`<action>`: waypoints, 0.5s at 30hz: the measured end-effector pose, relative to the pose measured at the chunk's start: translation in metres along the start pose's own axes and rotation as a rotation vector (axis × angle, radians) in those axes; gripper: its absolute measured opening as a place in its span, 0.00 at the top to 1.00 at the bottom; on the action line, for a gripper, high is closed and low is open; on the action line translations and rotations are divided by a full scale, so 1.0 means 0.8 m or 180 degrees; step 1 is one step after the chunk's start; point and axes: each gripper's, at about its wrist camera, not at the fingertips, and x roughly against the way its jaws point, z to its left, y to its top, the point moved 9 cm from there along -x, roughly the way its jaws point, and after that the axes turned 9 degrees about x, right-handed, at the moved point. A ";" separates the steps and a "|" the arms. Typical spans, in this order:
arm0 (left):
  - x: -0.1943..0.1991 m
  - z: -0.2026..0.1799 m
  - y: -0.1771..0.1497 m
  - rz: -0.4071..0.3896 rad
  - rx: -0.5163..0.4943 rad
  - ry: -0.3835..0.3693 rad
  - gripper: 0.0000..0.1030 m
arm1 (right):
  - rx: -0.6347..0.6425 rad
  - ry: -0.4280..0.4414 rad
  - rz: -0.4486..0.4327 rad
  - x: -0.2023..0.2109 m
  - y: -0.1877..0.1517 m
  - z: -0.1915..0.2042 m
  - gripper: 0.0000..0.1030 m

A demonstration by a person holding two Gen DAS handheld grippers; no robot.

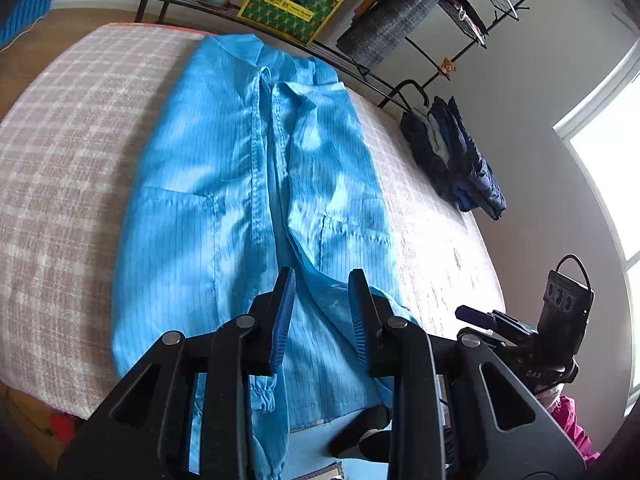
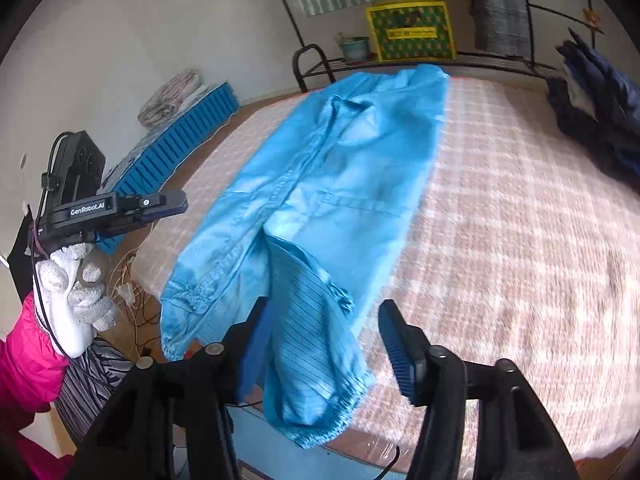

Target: Fold large clothes

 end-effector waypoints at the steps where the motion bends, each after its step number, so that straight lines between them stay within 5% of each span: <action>1: -0.008 -0.004 -0.007 0.0067 -0.0028 -0.0001 0.75 | -0.0133 0.0015 -0.0008 0.000 -0.006 -0.017 0.37; 5: -0.030 -0.015 -0.024 0.0210 -0.0073 0.0008 0.75 | -0.0539 0.0339 0.0013 -0.015 -0.028 -0.052 0.36; 10: -0.036 -0.020 -0.018 0.0172 -0.0069 0.0042 0.75 | -0.0538 0.0635 0.0177 -0.047 -0.046 -0.030 0.40; 12: -0.036 -0.018 -0.014 0.0149 -0.0028 0.0048 0.75 | -0.0378 0.0850 0.0309 -0.054 -0.053 0.001 0.85; 15: -0.033 -0.016 -0.009 0.0110 -0.0003 0.0054 0.75 | -0.0275 0.1276 0.0258 -0.036 -0.047 0.054 0.85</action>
